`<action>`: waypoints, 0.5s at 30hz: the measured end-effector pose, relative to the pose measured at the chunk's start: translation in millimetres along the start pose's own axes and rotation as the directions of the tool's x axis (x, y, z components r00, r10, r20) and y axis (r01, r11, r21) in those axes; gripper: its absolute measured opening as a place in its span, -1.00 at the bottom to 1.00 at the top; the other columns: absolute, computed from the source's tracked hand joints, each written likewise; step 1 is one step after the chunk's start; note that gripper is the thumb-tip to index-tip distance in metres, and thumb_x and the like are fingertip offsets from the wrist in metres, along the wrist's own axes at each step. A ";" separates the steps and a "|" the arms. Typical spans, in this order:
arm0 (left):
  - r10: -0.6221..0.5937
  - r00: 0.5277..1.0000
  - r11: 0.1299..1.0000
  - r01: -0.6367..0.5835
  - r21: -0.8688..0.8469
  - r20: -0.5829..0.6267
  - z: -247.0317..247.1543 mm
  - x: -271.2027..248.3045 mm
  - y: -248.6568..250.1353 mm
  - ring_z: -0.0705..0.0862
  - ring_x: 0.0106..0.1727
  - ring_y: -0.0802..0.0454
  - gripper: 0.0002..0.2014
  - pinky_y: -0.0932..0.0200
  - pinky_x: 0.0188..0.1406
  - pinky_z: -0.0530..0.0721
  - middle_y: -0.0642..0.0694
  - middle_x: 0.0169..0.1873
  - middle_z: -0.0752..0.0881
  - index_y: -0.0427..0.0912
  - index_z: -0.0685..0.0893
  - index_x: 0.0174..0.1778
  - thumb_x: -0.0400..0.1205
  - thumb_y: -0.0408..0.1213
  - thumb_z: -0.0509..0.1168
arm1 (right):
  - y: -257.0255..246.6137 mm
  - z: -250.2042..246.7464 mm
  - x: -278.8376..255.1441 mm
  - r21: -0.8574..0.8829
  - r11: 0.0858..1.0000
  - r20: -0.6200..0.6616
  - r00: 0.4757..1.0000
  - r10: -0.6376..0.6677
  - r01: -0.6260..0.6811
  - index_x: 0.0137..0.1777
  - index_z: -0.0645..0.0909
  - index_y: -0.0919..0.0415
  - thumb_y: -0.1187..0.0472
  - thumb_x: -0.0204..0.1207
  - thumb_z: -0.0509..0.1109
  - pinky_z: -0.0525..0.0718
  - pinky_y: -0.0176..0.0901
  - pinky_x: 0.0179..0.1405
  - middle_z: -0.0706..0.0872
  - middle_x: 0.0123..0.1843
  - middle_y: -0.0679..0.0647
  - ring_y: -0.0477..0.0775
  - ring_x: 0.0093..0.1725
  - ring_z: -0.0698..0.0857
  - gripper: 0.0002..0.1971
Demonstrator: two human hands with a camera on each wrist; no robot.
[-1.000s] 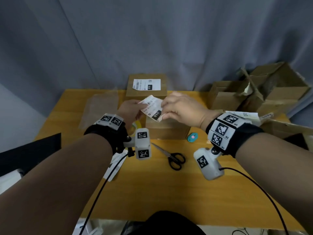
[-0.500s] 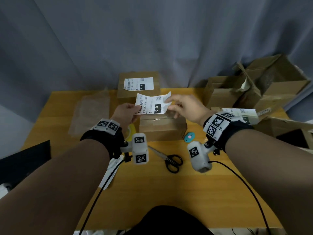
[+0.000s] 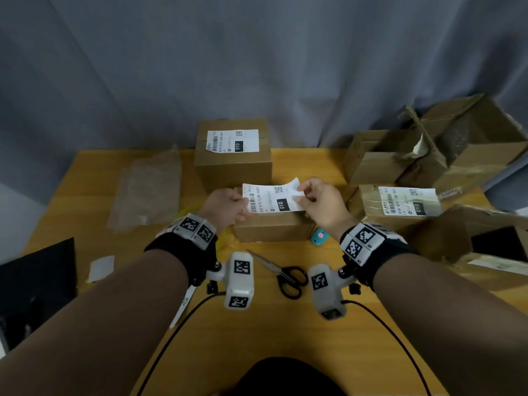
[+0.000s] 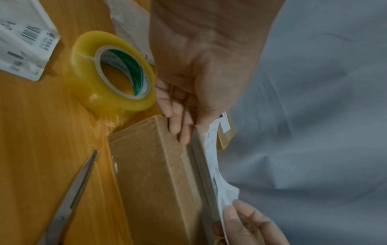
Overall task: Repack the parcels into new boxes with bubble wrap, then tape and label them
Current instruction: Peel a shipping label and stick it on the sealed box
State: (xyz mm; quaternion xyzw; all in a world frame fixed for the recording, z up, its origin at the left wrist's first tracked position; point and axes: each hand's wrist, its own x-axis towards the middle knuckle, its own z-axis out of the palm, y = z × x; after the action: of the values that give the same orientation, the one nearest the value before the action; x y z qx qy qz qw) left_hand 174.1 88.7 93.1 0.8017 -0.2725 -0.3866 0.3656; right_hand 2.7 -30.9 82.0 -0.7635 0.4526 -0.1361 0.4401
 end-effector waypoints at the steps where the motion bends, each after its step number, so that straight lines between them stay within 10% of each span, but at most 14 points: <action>1: 0.002 1.000 1.000 -0.001 0.029 -0.025 1.5 0.9 -1.0 0.67 -0.30 0.07 -0.85 0.08 -0.11 0.69 -0.14 -0.19 0.73 -0.21 0.60 -0.14 0.69 -0.26 0.22 | 3.2 1.9 -2.3 -0.020 1.000 -0.008 1.000 -0.007 0.007 0.02 0.53 0.01 0.18 0.59 0.38 0.66 -0.10 -0.20 0.74 -0.06 0.14 0.03 -0.23 0.66 -0.91; 15: 0.097 0.995 0.865 -0.088 0.495 0.008 3.9 4.1 7.0 0.69 0.03 -0.06 -0.72 0.22 -0.14 0.54 -0.22 0.07 0.74 -0.36 0.69 0.11 0.68 -0.20 0.26 | -1.8 4.6 -5.8 -0.479 0.873 0.055 0.995 -0.078 0.095 0.43 0.54 -0.02 0.10 0.70 0.14 0.65 0.03 0.05 0.74 0.20 0.16 0.22 0.18 0.66 -0.65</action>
State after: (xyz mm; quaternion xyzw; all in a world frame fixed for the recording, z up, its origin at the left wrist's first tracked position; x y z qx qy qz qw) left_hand 172.0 80.2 95.2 0.8578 -0.3973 -0.2790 0.1689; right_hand 3.3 -23.3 81.9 -0.8705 0.4301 -0.0257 0.2378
